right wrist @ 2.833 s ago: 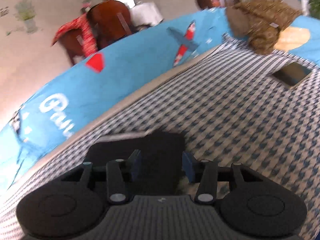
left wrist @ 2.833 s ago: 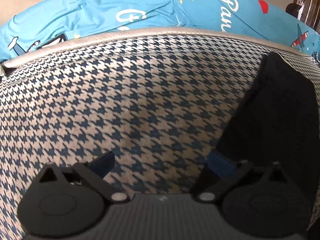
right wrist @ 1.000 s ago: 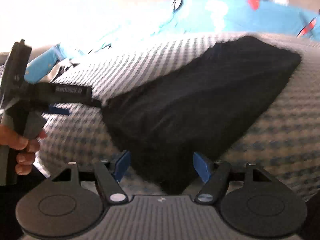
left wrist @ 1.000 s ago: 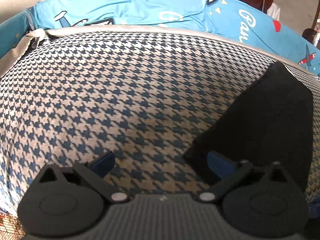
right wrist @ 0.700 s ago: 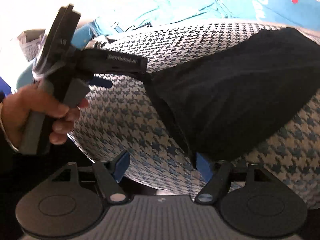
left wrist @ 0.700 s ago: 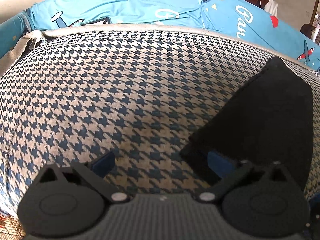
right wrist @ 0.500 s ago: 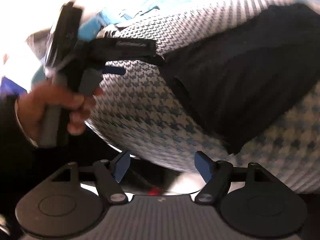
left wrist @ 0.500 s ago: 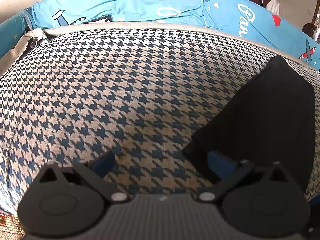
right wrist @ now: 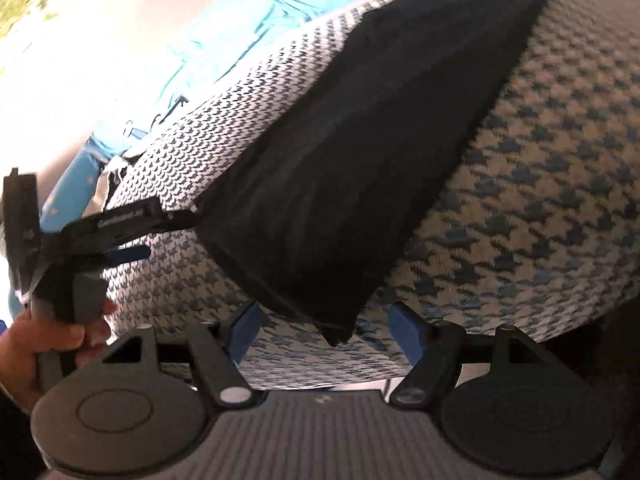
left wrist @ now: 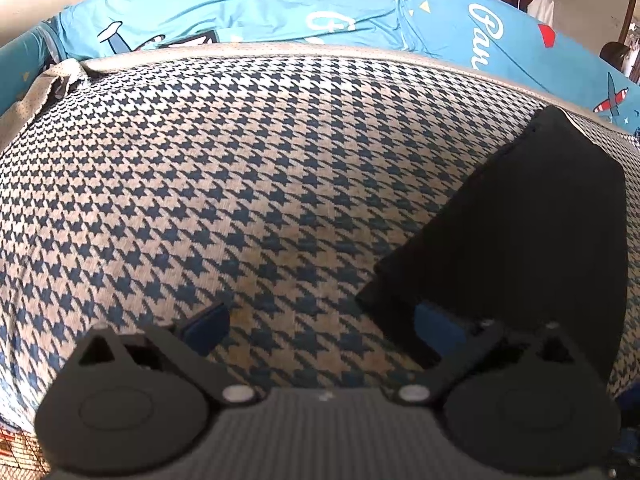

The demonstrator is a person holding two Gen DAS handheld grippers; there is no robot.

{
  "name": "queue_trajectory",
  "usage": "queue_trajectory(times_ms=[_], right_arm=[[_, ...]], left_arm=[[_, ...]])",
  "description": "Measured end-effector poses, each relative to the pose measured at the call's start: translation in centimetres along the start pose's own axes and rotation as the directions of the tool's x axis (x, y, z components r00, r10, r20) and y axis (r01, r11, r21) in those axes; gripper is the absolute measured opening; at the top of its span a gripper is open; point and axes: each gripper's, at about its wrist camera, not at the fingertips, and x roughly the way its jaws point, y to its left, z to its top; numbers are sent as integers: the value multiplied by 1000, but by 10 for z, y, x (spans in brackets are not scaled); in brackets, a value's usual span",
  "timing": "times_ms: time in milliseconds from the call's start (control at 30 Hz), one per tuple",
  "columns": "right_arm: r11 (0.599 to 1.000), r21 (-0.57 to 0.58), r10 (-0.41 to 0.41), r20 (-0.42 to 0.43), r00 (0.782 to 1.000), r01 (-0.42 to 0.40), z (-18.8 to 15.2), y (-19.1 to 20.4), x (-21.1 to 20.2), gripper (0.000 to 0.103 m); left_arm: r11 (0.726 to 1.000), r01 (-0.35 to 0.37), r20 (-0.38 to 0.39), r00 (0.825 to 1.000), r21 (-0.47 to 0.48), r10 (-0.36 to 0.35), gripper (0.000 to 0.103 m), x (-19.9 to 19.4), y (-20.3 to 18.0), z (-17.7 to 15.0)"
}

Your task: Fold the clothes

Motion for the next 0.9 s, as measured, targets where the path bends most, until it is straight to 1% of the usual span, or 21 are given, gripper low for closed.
queue_trajectory(times_ms=[33, 100, 167, 200, 233, 267, 300, 400, 433, 533, 600, 667, 733, 767, 833, 867, 900], right_arm=[[1000, 16, 5, 0, 1000, -5, 1, -3, 2, 59], [999, 48, 16, 0, 1000, -16, 4, -8, 5, 45], [998, 55, 7, 3, 1000, -7, 5, -9, 6, 43], [998, 58, 3, 4, 1000, -4, 6, -9, 6, 39], [999, 54, 1, 5, 1000, -1, 6, -8, 6, 29], [999, 47, -7, 5, 1000, 7, 6, -6, 5, 23], [999, 39, -2, 10, 1000, 1, 6, -2, 8, 15], [1000, 5, 23, 48, 999, -24, 9, 6, 1, 13], [999, 11, 42, 59, 997, -43, 11, 4, -4, 12], [994, 29, 98, 95, 991, -101, 19, 0, -20, 12], [991, 27, 126, 118, 985, -130, 23, 1, -28, 12], [988, 28, 149, 136, 979, -154, 27, 1, -34, 12], [985, 34, 161, 146, 976, -168, 30, 0, -37, 12], [985, 38, 161, 145, 976, -168, 30, 0, -37, 12], [989, 49, 134, 118, 984, -140, 28, -3, -32, 12], [991, 55, 116, 100, 988, -122, 26, -4, -29, 12], [990, 67, 117, 91, 989, -123, 25, -6, -28, 12]], left_arm=[[1000, 6, -4, 1000, 2, -6, 103, 0, -1, 0], [999, 32, -8, 999, 9, -31, 103, 1, -2, -1], [998, 64, -15, 998, 11, -64, 103, 0, -4, -2], [996, 84, -19, 996, 8, -84, 103, 0, -5, -2], [994, 111, -23, 994, 3, -111, 103, -1, -6, -3], [990, 138, -26, 990, -2, -138, 103, -2, -7, -4], [986, 164, -29, 986, -7, -165, 103, -3, -8, -5], [970, 242, -37, 970, -15, -242, 103, -8, -11, -9], [964, 264, -42, 964, -21, -264, 103, -9, -12, -10], [939, 336, -58, 938, -74, -340, 103, -11, -11, -14], [915, 383, -68, 917, -125, -393, 103, -11, -9, -15], [881, 439, -76, 886, -174, -457, 103, -10, -6, -16], [855, 474, -78, 864, -211, -498, 103, -8, -6, -17], [853, 472, -77, 864, -222, -498, 103, -7, -5, -17], [857, 457, -81, 870, -240, -486, 103, -4, -5, -17], [856, 456, -80, 870, -242, -486, 103, -4, -5, -18], [856, 456, -80, 870, -245, -486, 103, -3, -6, -18]])
